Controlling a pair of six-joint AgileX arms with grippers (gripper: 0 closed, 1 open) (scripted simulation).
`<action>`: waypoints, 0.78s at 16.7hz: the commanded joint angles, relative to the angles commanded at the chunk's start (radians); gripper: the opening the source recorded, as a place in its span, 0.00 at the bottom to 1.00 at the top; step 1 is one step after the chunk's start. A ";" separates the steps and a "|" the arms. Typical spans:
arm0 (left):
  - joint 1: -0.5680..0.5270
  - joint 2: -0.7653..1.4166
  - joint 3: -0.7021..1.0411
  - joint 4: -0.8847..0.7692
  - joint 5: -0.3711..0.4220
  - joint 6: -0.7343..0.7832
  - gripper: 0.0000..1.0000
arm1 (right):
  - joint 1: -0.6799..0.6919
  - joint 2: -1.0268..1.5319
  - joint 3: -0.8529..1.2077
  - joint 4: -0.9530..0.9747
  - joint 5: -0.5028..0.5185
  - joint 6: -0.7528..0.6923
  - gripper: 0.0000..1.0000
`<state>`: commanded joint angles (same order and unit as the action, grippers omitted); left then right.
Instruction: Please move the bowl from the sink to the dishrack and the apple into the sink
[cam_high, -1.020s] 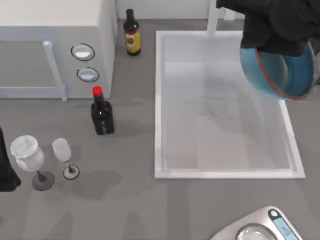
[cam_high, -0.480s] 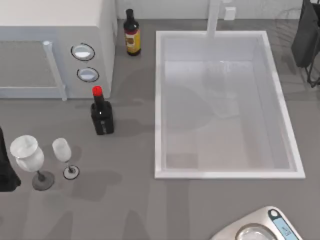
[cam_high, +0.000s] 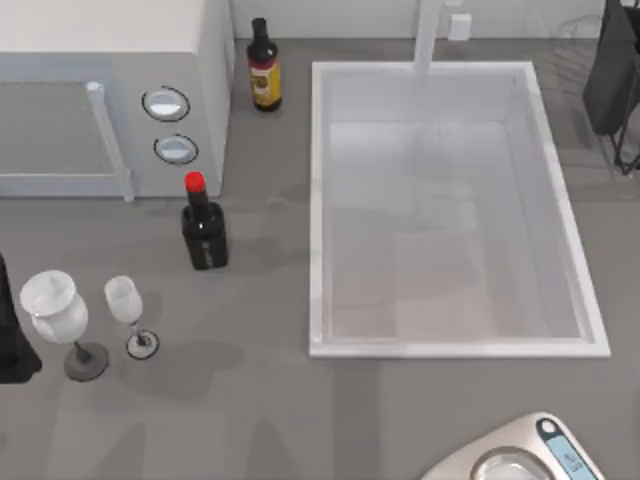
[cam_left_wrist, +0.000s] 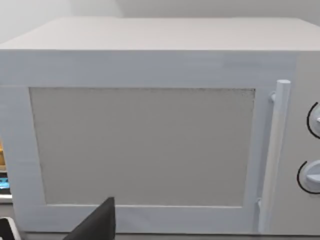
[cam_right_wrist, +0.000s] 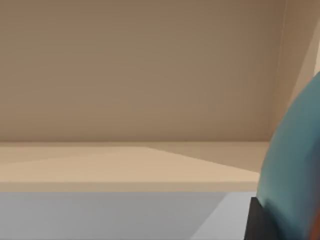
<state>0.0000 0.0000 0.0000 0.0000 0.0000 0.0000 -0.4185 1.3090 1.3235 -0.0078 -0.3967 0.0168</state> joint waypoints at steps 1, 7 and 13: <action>0.000 0.000 0.000 0.000 0.000 0.000 1.00 | 0.000 0.000 0.000 0.000 0.000 0.000 0.00; 0.000 0.000 0.000 0.000 0.000 0.000 1.00 | 0.022 0.100 -0.056 0.105 0.024 0.001 0.00; 0.000 0.000 0.000 0.000 0.000 0.000 1.00 | 0.061 0.297 -0.184 0.514 0.066 0.000 0.00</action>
<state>0.0000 0.0000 0.0000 0.0000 0.0000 0.0000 -0.3575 1.6058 1.1393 0.5064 -0.3312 0.0171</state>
